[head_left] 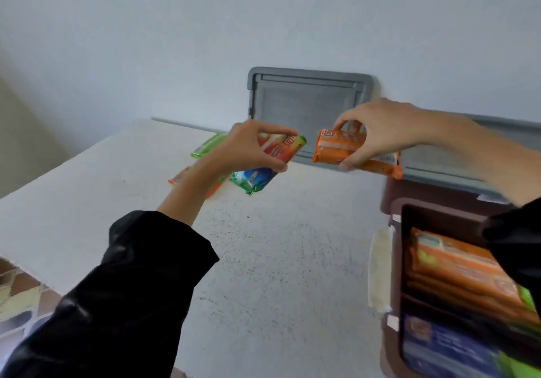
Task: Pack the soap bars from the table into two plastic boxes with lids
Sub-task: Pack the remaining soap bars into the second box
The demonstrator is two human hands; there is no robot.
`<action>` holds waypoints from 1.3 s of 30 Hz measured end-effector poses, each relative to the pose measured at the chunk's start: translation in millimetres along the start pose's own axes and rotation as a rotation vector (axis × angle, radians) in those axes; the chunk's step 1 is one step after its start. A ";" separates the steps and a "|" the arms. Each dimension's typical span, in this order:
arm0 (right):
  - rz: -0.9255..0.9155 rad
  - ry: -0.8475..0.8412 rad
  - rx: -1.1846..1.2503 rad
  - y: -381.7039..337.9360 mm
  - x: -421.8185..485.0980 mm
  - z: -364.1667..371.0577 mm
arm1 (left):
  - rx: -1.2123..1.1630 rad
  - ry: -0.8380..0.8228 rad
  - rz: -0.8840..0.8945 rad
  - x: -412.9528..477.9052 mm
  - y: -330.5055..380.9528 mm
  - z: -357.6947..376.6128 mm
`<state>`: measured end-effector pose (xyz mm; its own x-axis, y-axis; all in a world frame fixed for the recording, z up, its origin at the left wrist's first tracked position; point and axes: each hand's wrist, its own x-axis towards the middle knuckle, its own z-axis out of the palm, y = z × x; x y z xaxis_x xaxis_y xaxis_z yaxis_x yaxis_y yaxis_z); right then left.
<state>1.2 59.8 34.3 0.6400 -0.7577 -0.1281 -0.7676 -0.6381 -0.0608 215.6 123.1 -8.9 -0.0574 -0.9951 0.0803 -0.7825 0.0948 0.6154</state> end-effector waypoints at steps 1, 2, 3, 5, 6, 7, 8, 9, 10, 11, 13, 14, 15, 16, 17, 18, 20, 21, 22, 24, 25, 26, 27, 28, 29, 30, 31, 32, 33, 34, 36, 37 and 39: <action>0.032 0.009 -0.018 7.4 -23.9 -0.9 | -0.003 -0.058 0.067 0.4 19.7 7.7; 0.061 0.019 -0.037 15.3 -47.5 0.1 | 0.008 -0.114 0.131 0.0 38.3 16.2; 0.092 0.021 -0.050 23.3 -70.8 2.5 | 0.029 -0.171 0.194 -0.6 55.2 25.8; 0.154 -0.022 -0.040 38.3 -113.9 10.6 | 0.066 -0.287 0.316 -4.3 85.3 47.1; 0.180 -0.063 -0.028 45.2 -133.3 16.1 | 0.067 -0.346 0.371 -7.5 98.8 57.9; 0.201 -0.105 -0.018 51.5 -151.1 22.6 | 0.059 -0.408 0.420 -11.2 110.5 68.5; 0.217 -0.141 -0.013 57.2 -168.0 30.4 | 0.052 -0.474 0.468 -15.7 121.2 78.9; 0.227 -0.174 -0.013 61.9 -183.0 38.6 | 0.054 -0.545 0.513 -20.9 130.7 89.3; 0.234 -0.207 -0.017 65.1 -196.9 47.6 | 0.065 -0.617 0.557 -26.4 139.2 99.9; 0.238 -0.245 -0.023 66.9 -209.1 57.4 | 0.080 -0.690 0.594 -32.0 146.5 111.7; 0.237 -0.316 -0.040 67.4 -227.6 79.4 | 0.138 -0.808 0.667 -42.2 157.1 135.5; 0.229 -0.331 -0.051 67.4 -234.9 90.3 | 0.188 -0.832 0.703 -47.2 160.6 148.3; 0.222 -0.338 -0.056 67.5 -240.7 100.7 | 0.234 -0.829 0.729 -51.6 163.6 160.5; 0.221 -0.344 -0.054 67.8 -245.4 110.3 | 0.273 -0.815 0.743 -55.4 164.5 172.3; 0.223 -0.351 -0.045 67.7 -250.0 117.7 | 0.311 -0.799 0.750 -58.5 164.5 183.2; 0.220 -0.360 -0.042 67.9 -253.4 123.8 | 0.355 -0.794 0.750 -60.8 163.1 192.8; 0.188 -0.400 -0.062 70.9 -257.3 131.2 | 0.428 -0.824 0.736 -61.9 159.6 207.0; 0.161 -0.432 -0.078 73.9 -257.2 132.3 | 0.443 -0.851 0.713 -60.8 159.2 210.9; 0.135 -0.469 -0.084 78.3 -255.5 131.4 | 0.439 -0.872 0.681 -58.7 159.9 212.2; 0.106 -0.546 -0.038 88.6 -248.6 125.8 | 0.433 -0.885 0.654 -52.7 161.5 212.9; 0.094 -0.572 0.010 93.5 -244.6 123.5 | 0.452 -0.889 0.656 -50.6 162.4 213.1; 0.081 -0.584 0.063 97.0 -240.6 122.3 | 0.481 -0.901 0.655 -49.3 162.2 214.1; 0.062 -0.586 0.114 98.5 -237.9 121.7 | 0.505 -0.915 0.649 -48.8 162.1 215.1; 0.036 -0.580 0.149 98.5 -236.0 121.9 | 0.519 -0.930 0.637 -48.5 161.7 215.8; 0.011 -0.573 0.161 97.4 -235.1 122.3 | 0.518 -0.942 0.626 -47.8 160.9 216.2; -0.011 -0.567 0.160 96.1 -234.6 123.0 | 0.508 -0.950 0.617 -46.8 159.9 216.2; -0.023 -0.563 0.156 94.9 -234.7 123.4 | 0.493 -0.954 0.613 -45.8 159.3 215.8; -0.026 -0.558 0.152 93.9 -234.0 123.3 | 0.477 -0.955 0.613 -45.1 158.7 215.2; -0.024 -0.551 0.143 93.1 -233.6 122.9 | 0.465 -0.949 0.620 -44.6 158.0 214.9; -0.020 -0.541 0.129 92.4 -232.7 123.0 | 0.458 -0.939 0.630 -44.7 157.1 214.7; -0.017 -0.505 0.087 90.4 -231.6 125.8 | 0.459 -0.914 0.653 -45.5 156.3 215.6; -0.020 -0.485 0.064 88.5 -231.6 128.2 | 0.464 -0.906 0.662 -45.8 155.9 216.5; -0.024 -0.460 0.024 85.3 -232.6 131.0 | 0.473 -0.906 0.668 -45.0 155.7 218.5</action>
<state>-217.8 199.5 -70.8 0.5796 -0.5992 -0.5523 -0.7566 -0.6475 -0.0916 -39.1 176.7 -88.0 -0.7981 -0.4318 -0.4202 -0.5715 0.7633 0.3012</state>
